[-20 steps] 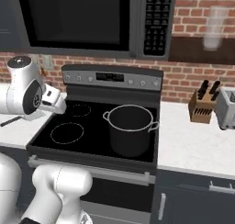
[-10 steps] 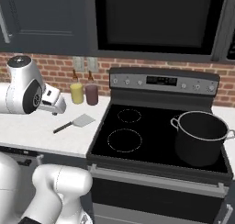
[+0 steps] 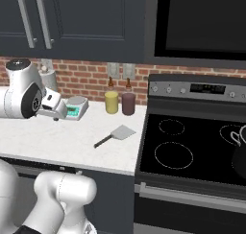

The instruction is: Put the lemon and lemon in the pot. Retrieve the spatula and lightly stir the vegetables in the pot.

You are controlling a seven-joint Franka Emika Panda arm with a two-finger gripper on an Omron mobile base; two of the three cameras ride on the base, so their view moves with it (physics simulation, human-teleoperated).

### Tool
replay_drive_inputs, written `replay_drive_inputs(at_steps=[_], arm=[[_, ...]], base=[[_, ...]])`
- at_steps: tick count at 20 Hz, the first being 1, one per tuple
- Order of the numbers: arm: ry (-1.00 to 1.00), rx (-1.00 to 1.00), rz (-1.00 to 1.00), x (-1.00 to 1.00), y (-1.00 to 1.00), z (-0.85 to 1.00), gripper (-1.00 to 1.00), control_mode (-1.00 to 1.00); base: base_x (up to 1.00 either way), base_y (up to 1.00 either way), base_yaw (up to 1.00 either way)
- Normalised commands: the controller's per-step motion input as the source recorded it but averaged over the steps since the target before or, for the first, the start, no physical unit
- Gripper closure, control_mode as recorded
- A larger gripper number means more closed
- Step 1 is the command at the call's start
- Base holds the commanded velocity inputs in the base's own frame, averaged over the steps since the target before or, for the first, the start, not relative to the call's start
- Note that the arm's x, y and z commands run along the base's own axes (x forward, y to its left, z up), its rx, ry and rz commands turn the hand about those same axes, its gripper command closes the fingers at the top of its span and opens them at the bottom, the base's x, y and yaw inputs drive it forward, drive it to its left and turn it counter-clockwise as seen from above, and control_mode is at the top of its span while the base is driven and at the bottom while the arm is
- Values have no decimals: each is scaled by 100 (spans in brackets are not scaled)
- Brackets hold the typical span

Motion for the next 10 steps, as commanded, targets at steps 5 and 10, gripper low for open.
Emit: replay_drive_inputs(at_steps=[5,10], arm=[[14,0,-2,4,-22,-40,-100,-100],[14,0,-6,9,-22,-39,-100,-100]], base=[[0,0,0],[0,0,0]])
